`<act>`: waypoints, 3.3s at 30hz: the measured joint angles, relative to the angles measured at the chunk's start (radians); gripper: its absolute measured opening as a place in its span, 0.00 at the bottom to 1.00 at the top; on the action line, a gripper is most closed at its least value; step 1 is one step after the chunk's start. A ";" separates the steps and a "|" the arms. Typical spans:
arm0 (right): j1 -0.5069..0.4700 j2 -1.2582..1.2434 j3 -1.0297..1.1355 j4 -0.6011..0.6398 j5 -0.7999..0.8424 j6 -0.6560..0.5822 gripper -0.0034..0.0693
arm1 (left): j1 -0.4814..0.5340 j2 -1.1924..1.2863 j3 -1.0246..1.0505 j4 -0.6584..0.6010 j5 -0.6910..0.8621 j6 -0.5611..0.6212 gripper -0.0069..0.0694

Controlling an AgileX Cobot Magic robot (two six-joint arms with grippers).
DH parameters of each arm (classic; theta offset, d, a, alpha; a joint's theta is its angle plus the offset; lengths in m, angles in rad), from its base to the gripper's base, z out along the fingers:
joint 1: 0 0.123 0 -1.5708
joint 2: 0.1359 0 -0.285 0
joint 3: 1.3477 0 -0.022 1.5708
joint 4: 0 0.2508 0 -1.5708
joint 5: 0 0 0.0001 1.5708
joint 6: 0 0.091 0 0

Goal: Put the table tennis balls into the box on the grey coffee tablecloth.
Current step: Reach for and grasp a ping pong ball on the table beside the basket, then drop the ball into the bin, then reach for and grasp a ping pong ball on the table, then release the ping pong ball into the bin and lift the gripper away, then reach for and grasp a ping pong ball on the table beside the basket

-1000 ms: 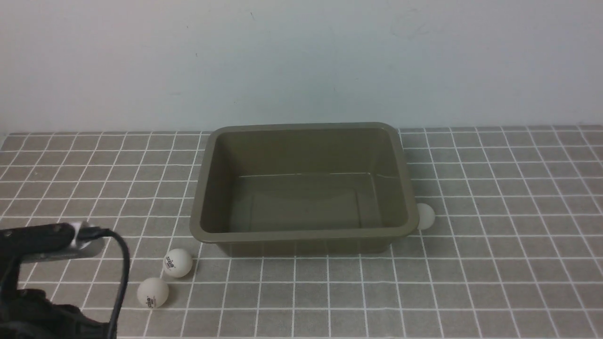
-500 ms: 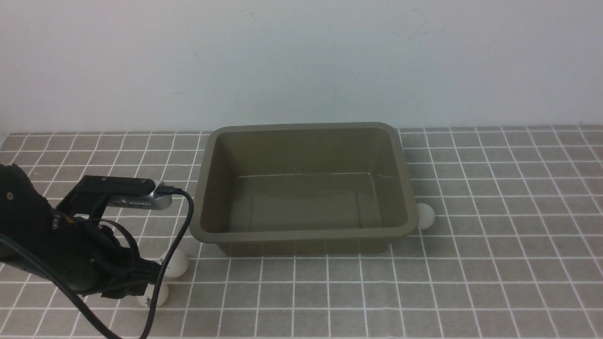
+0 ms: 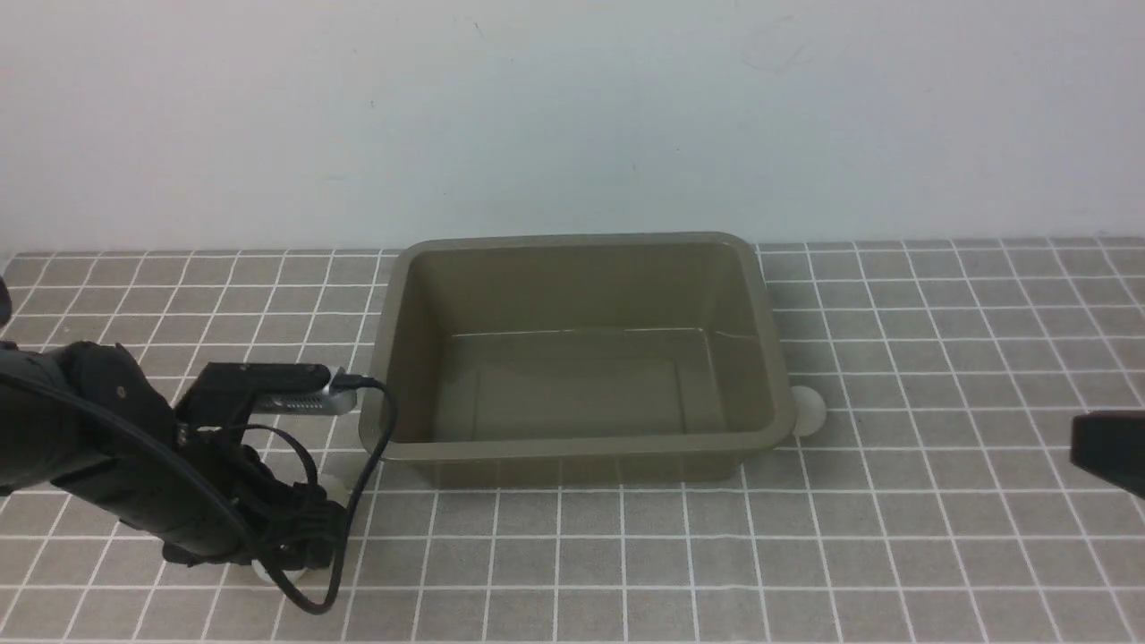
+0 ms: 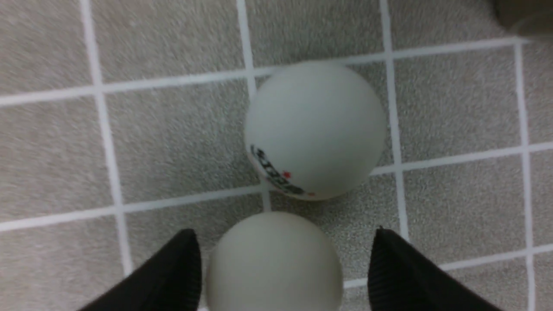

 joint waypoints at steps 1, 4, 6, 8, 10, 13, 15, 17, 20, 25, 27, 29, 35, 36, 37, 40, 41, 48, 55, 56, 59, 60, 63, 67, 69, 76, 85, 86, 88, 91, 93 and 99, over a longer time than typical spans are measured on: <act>0.000 0.010 0.000 0.001 -0.004 -0.007 0.03 | 0.000 0.007 0.000 -0.008 0.015 0.001 0.58; 0.000 0.044 0.000 0.002 -0.007 -0.017 0.03 | 0.000 0.004 -0.022 -0.014 0.123 0.000 0.55; 0.000 0.071 0.000 -0.005 -0.007 -0.017 0.03 | 0.000 -0.011 -0.045 0.000 0.232 -0.002 0.55; 0.000 0.102 -0.004 -0.015 -0.001 -0.017 0.03 | 0.000 -0.047 -0.086 0.017 0.323 -0.007 0.55; 0.000 0.141 -0.026 -0.030 0.019 -0.010 0.03 | 0.000 -0.094 -0.139 0.027 0.400 -0.023 0.55; 0.000 0.222 -0.085 -0.053 0.038 0.003 0.04 | -0.018 -0.160 -0.275 0.005 0.442 -0.041 0.55; 0.000 0.258 -0.114 -0.063 0.034 0.003 0.04 | -0.036 -0.160 -0.329 0.001 0.441 -0.033 0.55; 0.000 0.304 -0.146 -0.076 0.025 0.003 0.06 | -0.060 -0.144 -0.387 0.000 0.440 -0.019 0.55; 0.000 0.414 -0.207 -0.105 0.012 0.004 0.14 | -0.116 -0.071 -0.485 -0.002 0.440 -0.013 0.55; 0.000 0.622 -0.311 -0.131 0.000 0.004 0.37 | -0.178 0.095 -0.632 0.004 0.468 -0.052 0.61; 0.000 0.710 -0.352 -0.130 -0.004 0.004 0.49 | -0.185 0.153 -0.691 0.025 0.508 -0.095 0.70; 0.000 0.795 -0.390 -0.134 -0.007 0.004 0.60 | -0.186 0.188 -0.749 0.052 0.552 -0.153 0.75; 0.000 1.012 -0.499 -0.148 -0.037 0.004 0.81 | -0.154 0.178 -0.835 0.180 0.690 -0.265 0.49; 0.000 1.039 -0.512 -0.148 -0.036 0.004 0.83 | -0.144 0.167 -0.837 0.208 0.707 -0.268 0.42; 0.000 1.078 -0.531 -0.149 -0.033 0.004 0.84 | -0.125 0.150 -0.837 0.234 0.730 -0.276 0.27; 0.005 1.155 -0.567 -0.152 -0.029 0.004 0.85 | -0.075 0.101 -0.836 0.286 0.751 -0.298 0.13; 0.007 1.159 -0.572 -0.153 -0.029 0.004 0.85 | -0.067 0.093 -0.835 0.288 0.751 -0.301 0.12; 0.080 1.256 -0.630 -0.157 -0.049 -0.020 0.86 | 0.031 -0.024 -0.680 0.313 0.746 -0.314 0.08; 0.097 1.321 -0.645 -0.170 -0.113 -0.016 0.80 | 0.041 -0.027 -0.485 0.274 0.566 -0.301 0.09; 0.098 1.326 -0.645 -0.175 -0.112 -0.015 0.75 | 0.041 -0.027 -0.473 0.263 0.542 -0.287 0.09; 0.098 1.328 -0.649 -0.191 -0.093 -0.011 0.52 | 0.041 -0.027 -0.451 0.248 0.493 -0.242 0.14; 0.098 1.325 -0.657 -0.200 -0.077 -0.011 0.52 | 0.041 -0.025 -0.449 0.244 0.489 -0.231 0.17; 0.098 1.293 -0.694 -0.244 0.020 0.004 0.54 | 0.041 -0.009 -0.449 0.241 0.489 -0.220 0.25; 0.102 1.196 -0.756 -0.246 0.097 0.069 0.54 | 0.040 0.051 -0.449 0.234 0.497 -0.211 0.45; 0.120 1.134 -0.788 -0.208 0.081 0.086 0.54 | 0.040 0.090 -0.449 0.215 0.495 -0.199 0.57; 0.233 1.144 -0.847 -0.096 -0.062 0.020 0.54 | 0.040 0.175 -0.449 0.133 0.436 -0.100 0.76; 0.289 1.224 -0.934 -0.117 -0.040 0.011 0.89 | 0.040 0.269 -0.449 0.122 0.423 -0.071 0.64; 0.283 1.216 -0.946 -0.139 -0.026 0.011 0.91 | 0.040 0.272 -0.449 0.126 0.428 -0.068 0.56; 0.262 1.199 -0.967 -0.185 0.006 0.022 0.90 | 0.039 0.273 -0.451 0.144 0.444 -0.062 0.54; 0.204 1.166 -0.988 -0.279 0.048 0.058 0.79 | 0.039 0.255 -0.474 0.203 0.499 -0.069 0.55; 0.120 1.147 -0.991 -0.350 0.102 0.086 0.62 | 0.039 0.214 -0.510 0.264 0.532 -0.113 0.55; -0.082 1.203 -0.978 -0.342 0.306 0.157 0.21 | 0.021 0.079 -0.626 0.287 0.538 -0.166 0.55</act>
